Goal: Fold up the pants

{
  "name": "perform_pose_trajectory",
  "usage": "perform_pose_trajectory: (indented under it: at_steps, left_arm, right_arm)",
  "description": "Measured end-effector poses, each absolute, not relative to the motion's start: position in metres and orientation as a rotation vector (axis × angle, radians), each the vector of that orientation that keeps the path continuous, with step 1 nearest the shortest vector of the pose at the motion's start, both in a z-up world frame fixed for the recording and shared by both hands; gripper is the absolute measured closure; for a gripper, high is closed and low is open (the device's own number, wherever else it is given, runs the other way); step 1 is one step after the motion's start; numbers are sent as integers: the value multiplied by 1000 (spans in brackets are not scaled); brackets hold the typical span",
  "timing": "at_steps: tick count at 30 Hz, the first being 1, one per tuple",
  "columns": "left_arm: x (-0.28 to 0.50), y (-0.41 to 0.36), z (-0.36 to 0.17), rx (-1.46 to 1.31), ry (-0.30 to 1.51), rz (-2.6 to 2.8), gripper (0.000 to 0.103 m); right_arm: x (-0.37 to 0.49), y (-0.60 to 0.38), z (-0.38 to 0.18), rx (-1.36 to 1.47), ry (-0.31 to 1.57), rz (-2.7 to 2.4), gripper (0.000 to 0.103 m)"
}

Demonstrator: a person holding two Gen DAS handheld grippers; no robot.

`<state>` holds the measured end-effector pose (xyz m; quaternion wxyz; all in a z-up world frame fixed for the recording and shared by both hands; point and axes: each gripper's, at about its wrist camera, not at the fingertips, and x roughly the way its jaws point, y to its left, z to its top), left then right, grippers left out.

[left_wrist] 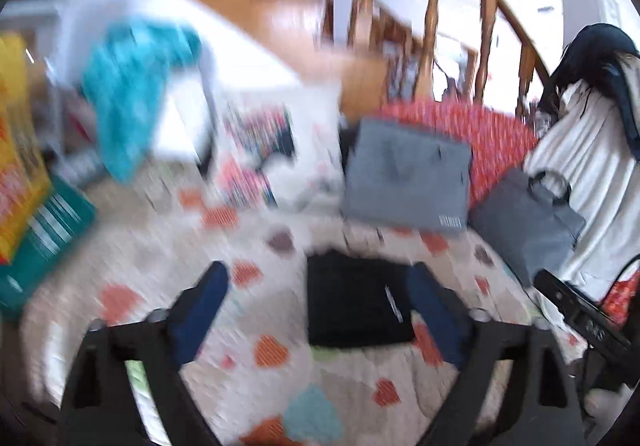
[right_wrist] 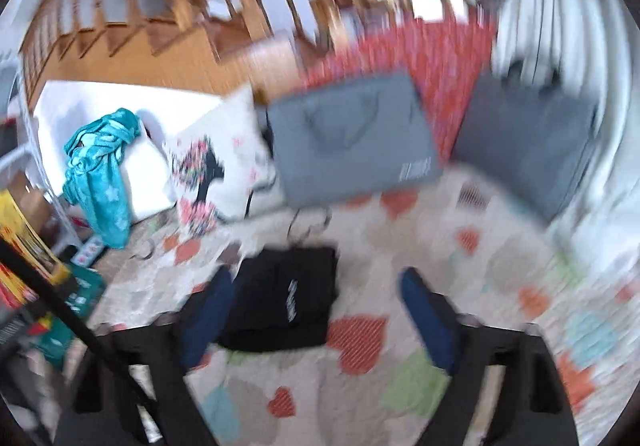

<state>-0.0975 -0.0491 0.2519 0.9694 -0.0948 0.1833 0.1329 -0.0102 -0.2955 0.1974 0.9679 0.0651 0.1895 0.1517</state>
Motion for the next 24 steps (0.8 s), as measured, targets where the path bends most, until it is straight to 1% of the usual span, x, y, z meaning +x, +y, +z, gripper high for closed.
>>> perform_pose_trajectory:
  at_steps: [1,3,4,7,12,16,24]
  left_arm:
    - [-108,-53,260,-171,328,285,0]
    - [-124,-58,271,-145,274,294,0]
    - [-127,-59,274,-144,271,288,0]
    - [-127,-57,279,-172,306,270,0]
    - [-121,-59,269,-180,348,290,0]
    - [-82,-61,248,-181,446,269,0]
    - [9,-51,191,-252,602,252,0]
  right_arm:
    - [-22,-294,204,109,336,288,0]
    - [-37,-293,213,88,302,297,0]
    - [-38,-294,215,92,322,322,0]
    - [-23,-297,206,127,488,379,0]
    - [-3,-295,192,155,538,387,0]
    - [22,-296,181,200,582,403,0]
    - [99,-293,134,235,731,380,0]
